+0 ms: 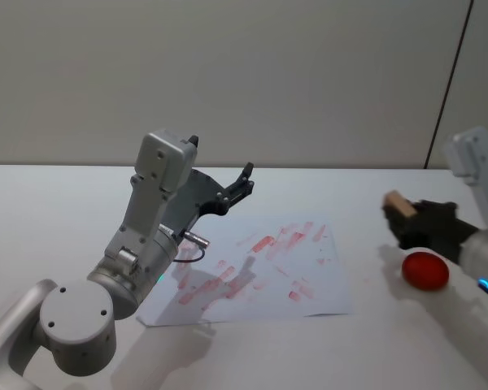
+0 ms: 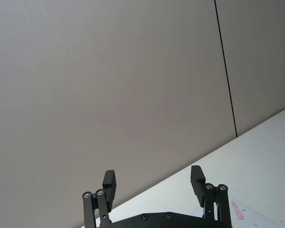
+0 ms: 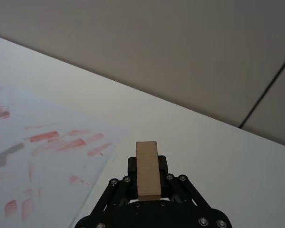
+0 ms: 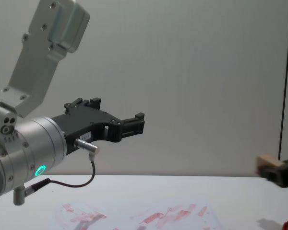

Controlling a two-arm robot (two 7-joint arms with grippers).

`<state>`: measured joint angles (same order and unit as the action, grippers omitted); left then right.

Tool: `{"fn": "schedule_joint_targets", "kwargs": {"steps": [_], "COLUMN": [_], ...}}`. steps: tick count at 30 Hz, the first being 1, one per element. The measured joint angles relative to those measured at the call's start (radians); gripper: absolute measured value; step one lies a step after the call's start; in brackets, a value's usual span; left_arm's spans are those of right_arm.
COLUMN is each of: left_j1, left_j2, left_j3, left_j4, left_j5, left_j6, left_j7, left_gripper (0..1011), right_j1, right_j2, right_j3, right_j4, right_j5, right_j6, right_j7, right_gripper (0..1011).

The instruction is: Use the one hand to pick up the stamp and affix it onto the A4 paper.

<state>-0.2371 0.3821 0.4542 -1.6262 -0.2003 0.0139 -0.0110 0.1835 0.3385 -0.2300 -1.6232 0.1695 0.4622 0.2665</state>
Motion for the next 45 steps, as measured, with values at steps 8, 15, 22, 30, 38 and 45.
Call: {"fn": "schedule_joint_targets", "kwargs": {"steps": [8, 15, 22, 30, 38, 45], "left_j1": [0.0, 0.0, 0.0, 0.0, 0.0, 0.0], "left_j2": [0.0, 0.0, 0.0, 0.0, 0.0, 0.0], "left_j3": [0.0, 0.0, 0.0, 0.0, 0.0, 0.0], "left_j4": [0.0, 0.0, 0.0, 0.0, 0.0, 0.0], "left_j5": [0.0, 0.0, 0.0, 0.0, 0.0, 0.0], "left_j6": [0.0, 0.0, 0.0, 0.0, 0.0, 0.0], "left_j7": [0.0, 0.0, 0.0, 0.0, 0.0, 0.0], "left_gripper": [1003, 1003, 1003, 1002, 1003, 1002], "right_j1": [-0.073, -0.105, -0.116, -0.12, -0.125, -0.12], "right_j2": [0.053, 0.072, 0.074, 0.07, 0.063, 0.05], "right_j3": [0.039, 0.053, 0.055, 0.054, 0.05, 0.043], "right_j4": [-0.056, -0.079, -0.083, -0.08, -0.07, -0.058], "right_j5": [0.025, 0.035, 0.037, 0.032, 0.028, 0.022], "right_j6": [-0.002, 0.006, 0.017, 0.036, 0.06, 0.073], "right_j7": [-0.072, -0.096, -0.106, -0.118, -0.129, -0.13], "right_gripper": [218, 218, 218, 218, 218, 218]}}
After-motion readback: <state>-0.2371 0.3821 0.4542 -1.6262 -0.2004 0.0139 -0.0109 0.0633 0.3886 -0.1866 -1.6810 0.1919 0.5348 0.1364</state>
